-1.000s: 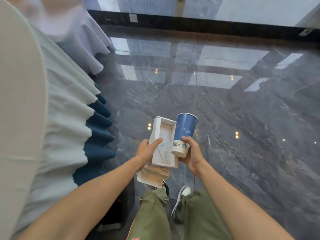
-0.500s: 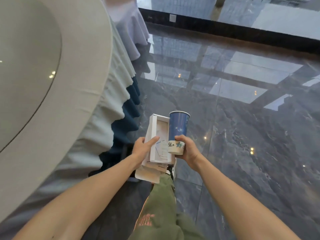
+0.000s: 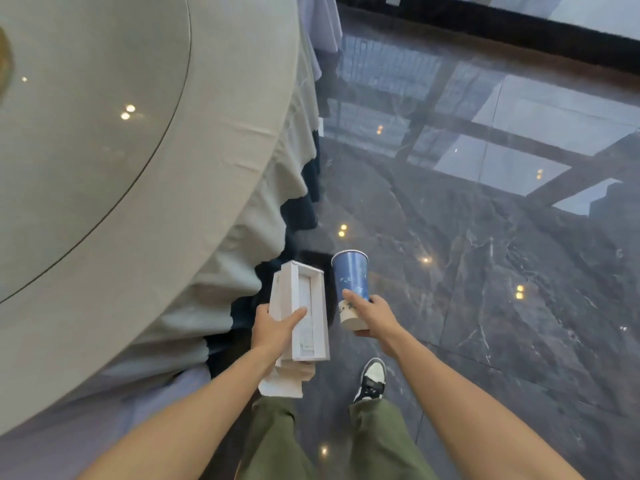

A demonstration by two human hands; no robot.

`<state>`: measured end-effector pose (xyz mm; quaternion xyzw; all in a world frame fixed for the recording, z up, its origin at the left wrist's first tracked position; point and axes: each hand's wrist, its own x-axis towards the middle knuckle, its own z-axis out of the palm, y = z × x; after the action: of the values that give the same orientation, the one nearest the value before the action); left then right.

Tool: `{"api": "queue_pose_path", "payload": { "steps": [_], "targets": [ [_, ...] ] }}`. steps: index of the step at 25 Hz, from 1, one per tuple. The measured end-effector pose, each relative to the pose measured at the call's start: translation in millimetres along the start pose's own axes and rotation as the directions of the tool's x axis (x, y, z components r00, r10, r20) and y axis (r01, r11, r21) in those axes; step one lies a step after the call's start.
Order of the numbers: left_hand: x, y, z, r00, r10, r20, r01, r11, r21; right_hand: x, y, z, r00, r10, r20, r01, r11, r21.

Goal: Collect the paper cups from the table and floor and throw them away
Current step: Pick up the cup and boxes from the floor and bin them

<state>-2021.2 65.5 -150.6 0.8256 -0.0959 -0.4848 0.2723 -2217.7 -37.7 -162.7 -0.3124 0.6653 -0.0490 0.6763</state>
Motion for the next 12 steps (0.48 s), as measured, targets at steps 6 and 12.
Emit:
{"api": "queue_pose_path", "payload": {
  "steps": [6,12],
  "targets": [
    [48.4,-96.7,-76.5,0.981,-0.19,0.027,0.189,0.982,0.026,73.0,53.9,91.4,0.981,0.17,-0.095,-0.177,0.981,-0.076],
    [97.3,-107.4,-105.9,0.983,-0.17,0.073,0.165,0.984,0.073,122.4,62.8,124.4,0.965,0.173,-0.199,-0.174,0.985,0.012]
  ]
}}
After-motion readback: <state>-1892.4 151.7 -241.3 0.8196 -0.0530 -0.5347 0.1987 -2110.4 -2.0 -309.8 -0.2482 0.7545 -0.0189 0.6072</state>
